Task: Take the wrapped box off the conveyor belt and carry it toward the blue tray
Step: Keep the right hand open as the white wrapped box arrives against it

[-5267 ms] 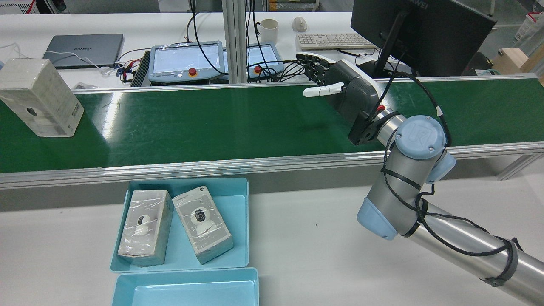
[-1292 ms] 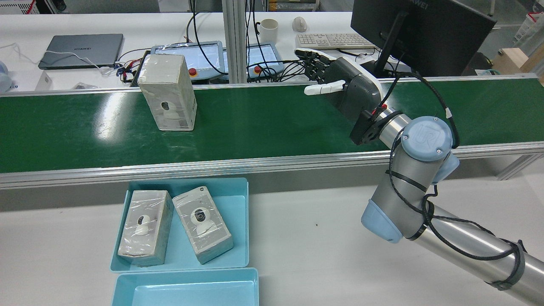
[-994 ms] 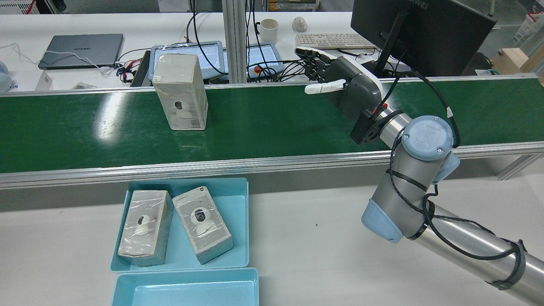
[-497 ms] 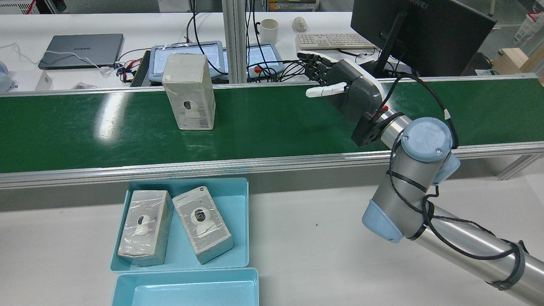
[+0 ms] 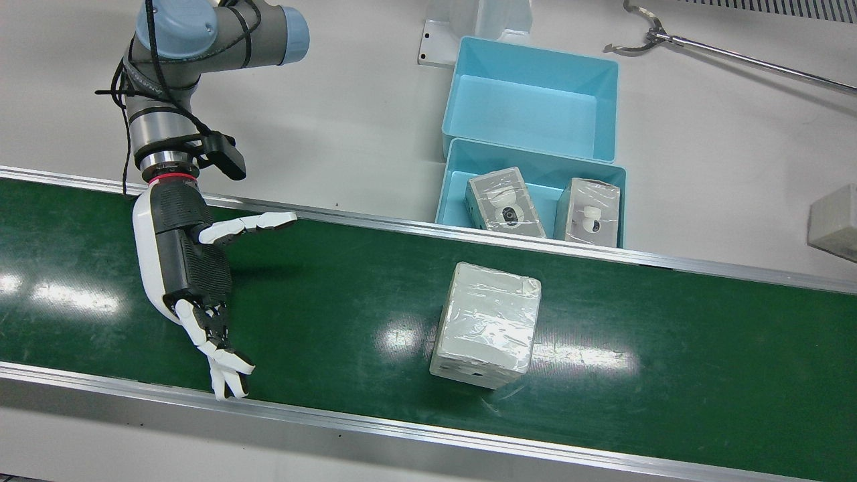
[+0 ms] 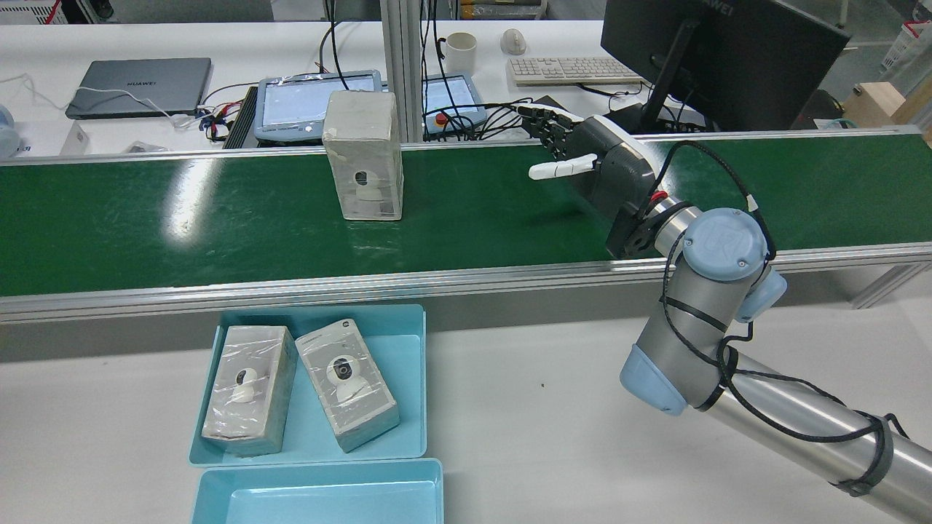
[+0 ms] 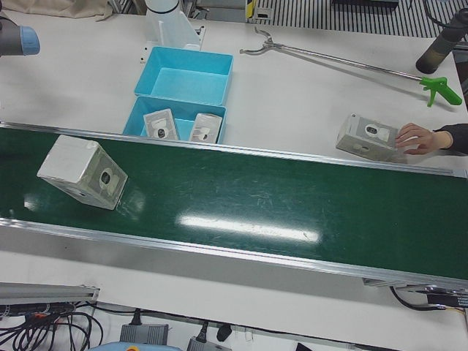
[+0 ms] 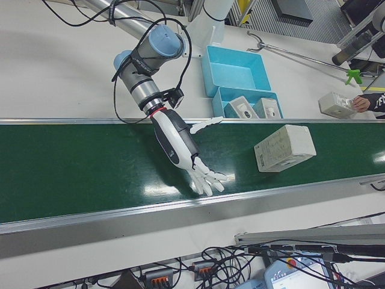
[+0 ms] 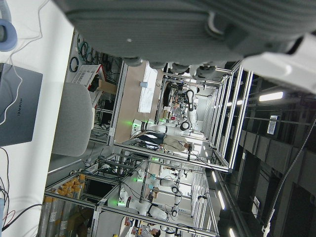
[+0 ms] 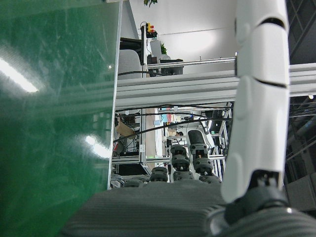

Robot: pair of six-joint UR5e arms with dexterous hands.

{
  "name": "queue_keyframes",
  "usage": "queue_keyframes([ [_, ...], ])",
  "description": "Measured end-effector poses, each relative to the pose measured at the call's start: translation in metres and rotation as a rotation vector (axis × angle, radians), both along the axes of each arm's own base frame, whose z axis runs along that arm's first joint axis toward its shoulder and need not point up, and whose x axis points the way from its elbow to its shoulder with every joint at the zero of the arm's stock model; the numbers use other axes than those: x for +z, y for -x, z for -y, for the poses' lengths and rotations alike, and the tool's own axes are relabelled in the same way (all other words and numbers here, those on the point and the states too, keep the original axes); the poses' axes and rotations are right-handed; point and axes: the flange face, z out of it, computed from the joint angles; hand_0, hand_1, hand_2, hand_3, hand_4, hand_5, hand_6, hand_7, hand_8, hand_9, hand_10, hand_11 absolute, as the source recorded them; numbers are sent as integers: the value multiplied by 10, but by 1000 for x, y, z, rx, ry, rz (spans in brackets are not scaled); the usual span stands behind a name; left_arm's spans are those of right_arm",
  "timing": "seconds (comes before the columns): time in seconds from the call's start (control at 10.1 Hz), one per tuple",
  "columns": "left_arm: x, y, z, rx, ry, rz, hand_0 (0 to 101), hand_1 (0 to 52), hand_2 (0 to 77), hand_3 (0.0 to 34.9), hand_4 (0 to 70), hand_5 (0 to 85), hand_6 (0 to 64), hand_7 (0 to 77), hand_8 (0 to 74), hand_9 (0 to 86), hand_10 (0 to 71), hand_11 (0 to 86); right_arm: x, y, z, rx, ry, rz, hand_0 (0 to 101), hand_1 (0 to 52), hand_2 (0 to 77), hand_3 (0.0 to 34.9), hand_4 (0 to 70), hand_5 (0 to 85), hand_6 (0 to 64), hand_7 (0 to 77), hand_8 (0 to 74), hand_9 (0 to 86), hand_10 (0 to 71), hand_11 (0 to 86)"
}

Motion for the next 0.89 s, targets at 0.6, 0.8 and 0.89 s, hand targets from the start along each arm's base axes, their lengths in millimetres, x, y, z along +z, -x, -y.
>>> queue_keyframes([
  [0.6, 0, 0, 0, 0, 0, 0, 0, 0, 11, 0, 0, 11, 5, 5, 5, 0, 5, 5, -5, -5, 1, 4, -6, 13, 480, 147, 114, 0, 104, 196, 27, 22, 11, 44, 0, 5],
  [0.8, 0, 0, 0, 0, 0, 0, 0, 0, 5, 0, 0, 11, 5, 5, 5, 0, 5, 5, -5, -3, 1, 3, -7, 8, 478, 147, 125, 0, 104, 196, 27, 22, 11, 44, 0, 5],
  [0.89, 0, 0, 0, 0, 0, 0, 0, 0, 5, 0, 0, 11, 5, 5, 5, 0, 5, 5, -4, -3, 1, 3, -7, 5, 476, 147, 125, 0, 104, 196, 27, 22, 11, 44, 0, 5],
])
